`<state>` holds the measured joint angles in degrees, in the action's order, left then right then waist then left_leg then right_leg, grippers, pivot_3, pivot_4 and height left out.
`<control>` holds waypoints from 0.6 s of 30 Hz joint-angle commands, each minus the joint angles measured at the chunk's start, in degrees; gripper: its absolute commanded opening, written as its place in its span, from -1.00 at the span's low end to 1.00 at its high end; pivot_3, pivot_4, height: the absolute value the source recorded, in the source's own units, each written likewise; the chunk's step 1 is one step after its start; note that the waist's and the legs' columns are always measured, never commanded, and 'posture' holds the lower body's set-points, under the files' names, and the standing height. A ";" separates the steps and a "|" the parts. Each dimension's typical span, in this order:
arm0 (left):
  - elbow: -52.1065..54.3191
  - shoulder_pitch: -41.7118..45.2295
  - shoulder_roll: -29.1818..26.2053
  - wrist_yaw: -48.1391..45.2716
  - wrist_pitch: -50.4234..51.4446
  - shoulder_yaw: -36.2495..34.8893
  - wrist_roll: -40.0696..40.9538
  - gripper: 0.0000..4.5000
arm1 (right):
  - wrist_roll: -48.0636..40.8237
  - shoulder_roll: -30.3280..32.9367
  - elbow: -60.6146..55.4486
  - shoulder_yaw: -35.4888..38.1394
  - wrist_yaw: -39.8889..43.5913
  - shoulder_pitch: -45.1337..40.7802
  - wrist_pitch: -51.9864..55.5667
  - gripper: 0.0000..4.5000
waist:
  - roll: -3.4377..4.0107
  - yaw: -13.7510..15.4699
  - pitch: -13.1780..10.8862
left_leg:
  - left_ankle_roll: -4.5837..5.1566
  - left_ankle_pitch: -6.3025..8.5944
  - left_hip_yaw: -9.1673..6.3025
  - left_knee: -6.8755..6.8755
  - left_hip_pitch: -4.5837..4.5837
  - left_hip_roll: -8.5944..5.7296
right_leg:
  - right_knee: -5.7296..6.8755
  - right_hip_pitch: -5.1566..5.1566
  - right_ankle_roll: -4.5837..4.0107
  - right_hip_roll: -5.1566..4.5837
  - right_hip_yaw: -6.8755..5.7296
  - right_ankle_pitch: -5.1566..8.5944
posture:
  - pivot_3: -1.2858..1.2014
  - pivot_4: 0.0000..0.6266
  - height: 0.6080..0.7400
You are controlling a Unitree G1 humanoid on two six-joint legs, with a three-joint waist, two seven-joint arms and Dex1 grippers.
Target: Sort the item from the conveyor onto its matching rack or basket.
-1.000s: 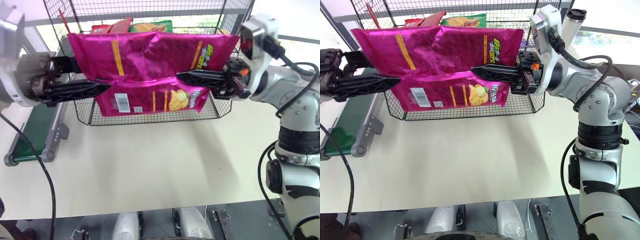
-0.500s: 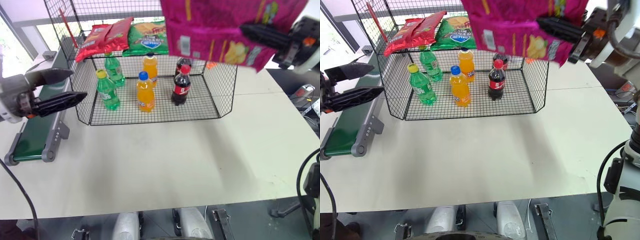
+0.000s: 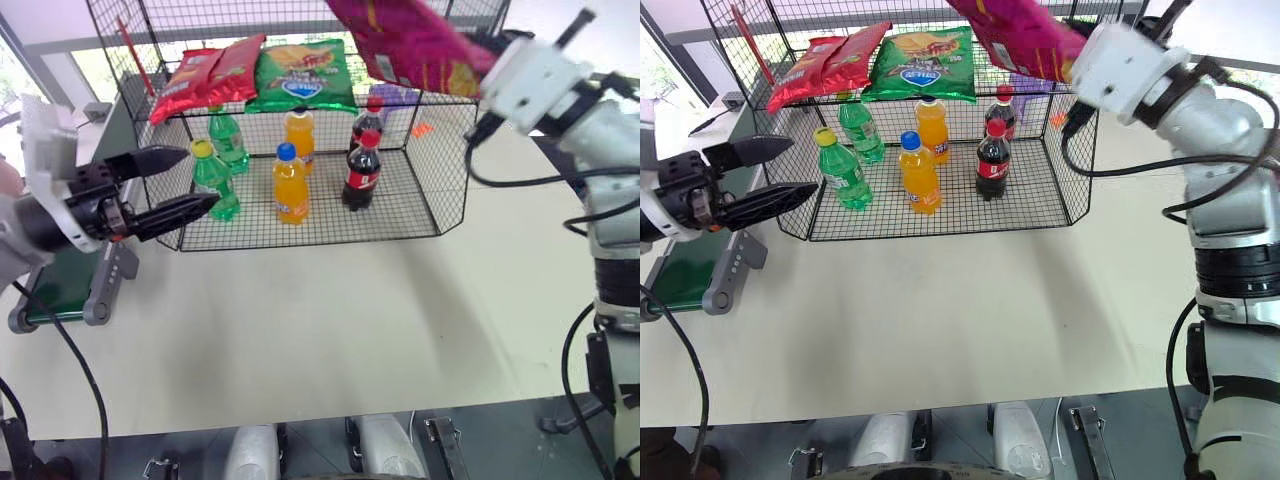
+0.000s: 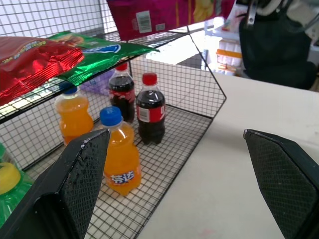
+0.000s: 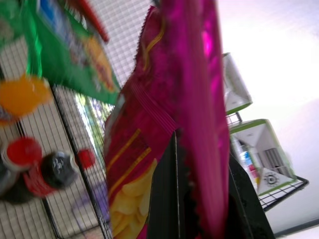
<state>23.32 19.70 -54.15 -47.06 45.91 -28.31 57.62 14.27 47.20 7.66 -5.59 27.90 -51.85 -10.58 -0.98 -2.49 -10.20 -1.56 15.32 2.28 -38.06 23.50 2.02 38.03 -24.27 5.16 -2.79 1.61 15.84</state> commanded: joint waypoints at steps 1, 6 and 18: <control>3.43 -1.09 0.60 2.35 -0.27 -3.14 2.21 0.99 | 13.52 0.97 5.11 -3.11 -9.18 -4.76 -2.34 -1.00 | 0.00 -0.02 0.00 | 0.00 0.00 0.04 0.00 0.00 0.00 | 0.01 -0.04 0.00 0.00 0.04 0.00 | 0.03 -0.52 1.00; 5.26 -3.93 1.12 4.55 -0.27 -4.82 3.91 0.99 | 22.31 1.95 8.10 -6.39 -13.83 -6.42 -5.28 -1.00 | 0.00 0.05 0.00 | -0.01 -0.01 0.04 0.03 0.00 0.00 | 0.04 -0.07 -0.01 0.00 0.06 0.00 | 0.03 -0.52 1.00; 7.03 -6.03 3.62 7.81 -1.41 -4.11 4.56 0.99 | 29.02 -4.84 19.60 -13.32 -9.11 -14.32 -0.02 -1.00 | -0.02 0.17 0.01 | -0.06 -0.03 0.07 0.01 -0.02 0.00 | 0.07 -0.04 -0.02 0.00 0.10 -0.01 | 0.03 -0.52 1.00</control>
<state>28.65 13.58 -50.46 -39.61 45.68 -31.12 61.30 42.79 41.75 27.09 -19.62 18.46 -64.53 -11.38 -1.00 -2.32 -10.19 -1.61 15.29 2.35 -38.06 23.48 2.01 38.09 -24.30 5.14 -2.81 1.70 15.82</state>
